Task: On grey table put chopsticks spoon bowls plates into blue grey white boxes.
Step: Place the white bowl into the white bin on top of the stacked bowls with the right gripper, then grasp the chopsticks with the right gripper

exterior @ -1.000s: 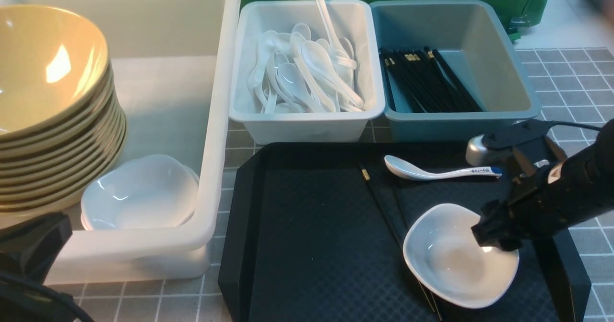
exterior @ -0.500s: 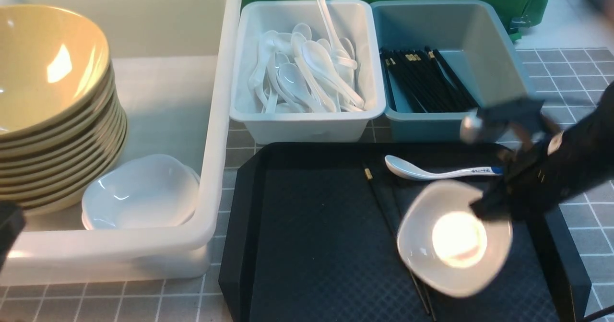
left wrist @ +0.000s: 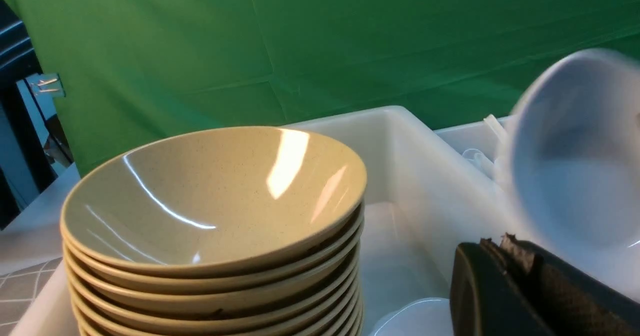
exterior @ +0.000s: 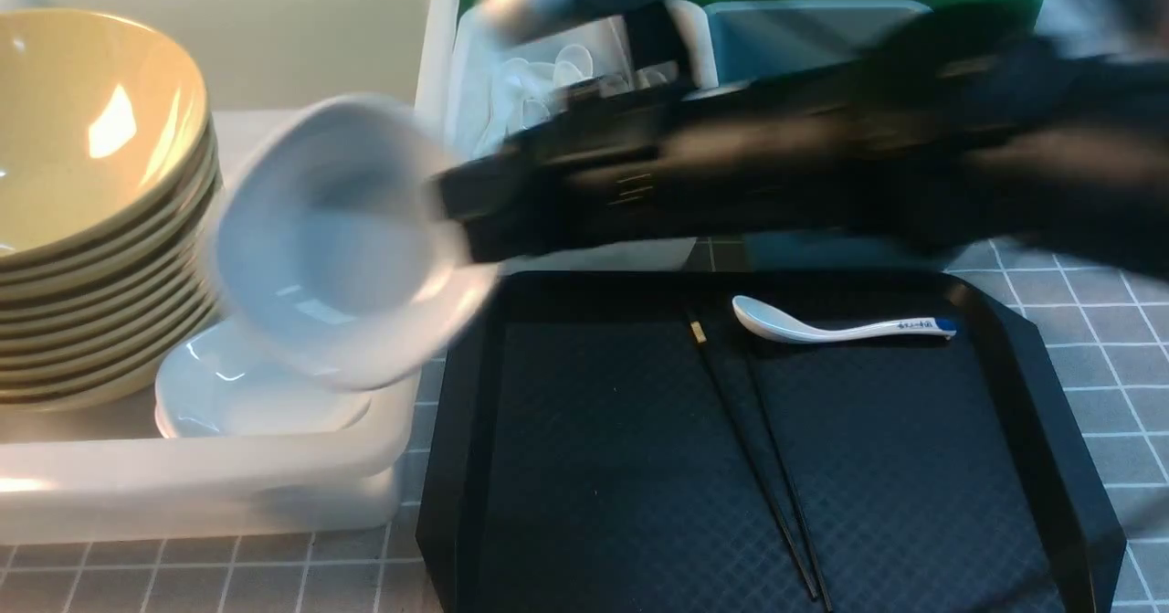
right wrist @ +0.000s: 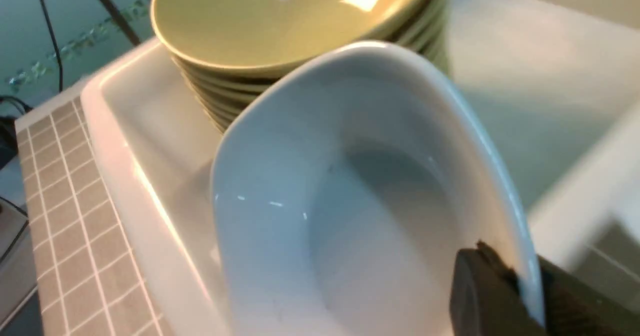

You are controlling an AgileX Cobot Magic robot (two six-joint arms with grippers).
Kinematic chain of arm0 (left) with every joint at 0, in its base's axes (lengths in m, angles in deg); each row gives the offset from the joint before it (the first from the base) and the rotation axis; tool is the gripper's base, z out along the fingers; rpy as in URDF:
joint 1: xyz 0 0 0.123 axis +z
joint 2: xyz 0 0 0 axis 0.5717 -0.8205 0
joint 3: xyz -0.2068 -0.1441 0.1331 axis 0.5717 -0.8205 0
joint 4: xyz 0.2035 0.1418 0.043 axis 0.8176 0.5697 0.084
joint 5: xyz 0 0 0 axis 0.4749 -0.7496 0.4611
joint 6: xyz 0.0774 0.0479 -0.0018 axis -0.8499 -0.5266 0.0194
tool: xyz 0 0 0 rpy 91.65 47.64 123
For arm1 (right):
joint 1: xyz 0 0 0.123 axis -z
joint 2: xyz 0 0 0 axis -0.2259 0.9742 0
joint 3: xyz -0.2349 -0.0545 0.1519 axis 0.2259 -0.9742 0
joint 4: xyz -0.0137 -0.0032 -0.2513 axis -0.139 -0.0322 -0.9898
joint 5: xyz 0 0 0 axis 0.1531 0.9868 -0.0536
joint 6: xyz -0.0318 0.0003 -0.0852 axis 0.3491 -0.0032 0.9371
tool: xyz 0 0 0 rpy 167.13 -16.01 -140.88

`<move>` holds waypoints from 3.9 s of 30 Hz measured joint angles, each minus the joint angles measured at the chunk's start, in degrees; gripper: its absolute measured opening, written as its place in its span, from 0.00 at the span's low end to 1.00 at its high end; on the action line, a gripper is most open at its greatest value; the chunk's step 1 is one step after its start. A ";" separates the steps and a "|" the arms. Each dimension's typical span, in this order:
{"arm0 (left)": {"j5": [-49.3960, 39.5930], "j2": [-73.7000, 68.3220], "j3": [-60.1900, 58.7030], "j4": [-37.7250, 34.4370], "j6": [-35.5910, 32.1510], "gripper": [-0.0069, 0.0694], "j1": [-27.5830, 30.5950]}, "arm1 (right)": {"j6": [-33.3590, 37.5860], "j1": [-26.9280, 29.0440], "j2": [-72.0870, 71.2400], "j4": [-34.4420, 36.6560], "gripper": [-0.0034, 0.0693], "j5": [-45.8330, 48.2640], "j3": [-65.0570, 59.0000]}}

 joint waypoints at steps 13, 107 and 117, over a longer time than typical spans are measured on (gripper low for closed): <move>0.23 0.00 -0.20 0.88 0.22 0.08 0.00 | -3.14 0.33 9.31 -3.75 0.60 6.98 9.43; 3.68 -0.05 -2.28 2.27 0.73 0.08 0.00 | -39.52 2.13 11.95 -62.32 0.25 16.51 -5.50; 3.69 -0.05 -2.28 2.29 0.73 0.08 0.00 | -39.50 2.01 0.21 -62.71 0.11 20.99 -3.00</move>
